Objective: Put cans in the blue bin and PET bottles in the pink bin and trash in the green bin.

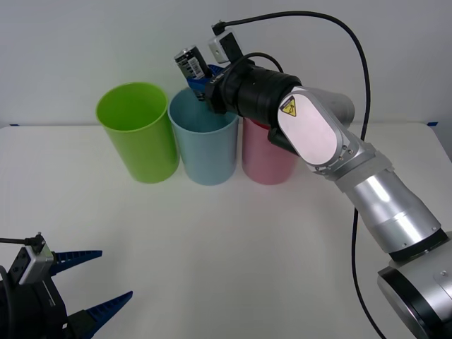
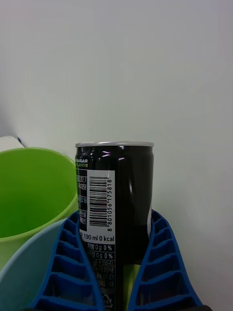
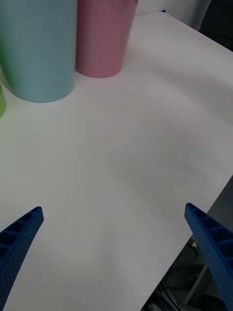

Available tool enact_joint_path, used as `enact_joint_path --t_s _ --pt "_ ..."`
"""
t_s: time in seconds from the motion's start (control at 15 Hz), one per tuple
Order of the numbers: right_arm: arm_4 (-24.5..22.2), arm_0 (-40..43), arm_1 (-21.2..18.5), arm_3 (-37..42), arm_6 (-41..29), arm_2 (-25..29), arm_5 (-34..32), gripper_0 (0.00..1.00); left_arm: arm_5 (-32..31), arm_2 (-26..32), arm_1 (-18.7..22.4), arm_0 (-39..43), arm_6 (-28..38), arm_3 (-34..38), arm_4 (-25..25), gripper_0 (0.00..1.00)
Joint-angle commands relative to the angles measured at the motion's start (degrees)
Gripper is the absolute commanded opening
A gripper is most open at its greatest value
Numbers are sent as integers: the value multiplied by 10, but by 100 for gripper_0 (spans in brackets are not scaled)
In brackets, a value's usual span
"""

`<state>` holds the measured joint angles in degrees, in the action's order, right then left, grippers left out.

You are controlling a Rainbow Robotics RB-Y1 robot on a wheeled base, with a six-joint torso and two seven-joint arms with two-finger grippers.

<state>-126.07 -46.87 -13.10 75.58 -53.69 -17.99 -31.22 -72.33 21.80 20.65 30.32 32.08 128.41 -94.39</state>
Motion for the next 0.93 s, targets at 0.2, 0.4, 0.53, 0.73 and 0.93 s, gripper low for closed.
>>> enact_joint_path --t_s 0.2,0.4,0.53,0.73,0.93 --pt "2 21 -3 9 6 -6 0 0 0 0 0 0 0 0 0 100" --pt "3 21 -2 9 5 -9 0 9 0 0 0 0 0 0 0 100" --pt "6 21 -3 9 7 -12 0 80 0 0 0 0 0 0 0 100" --pt "8 21 -3 9 9 -14 0 100 0 0 0 0 0 0 0 100" --pt "8 21 -3 9 9 -14 0 100 0 0 0 0 0 0 0 100"
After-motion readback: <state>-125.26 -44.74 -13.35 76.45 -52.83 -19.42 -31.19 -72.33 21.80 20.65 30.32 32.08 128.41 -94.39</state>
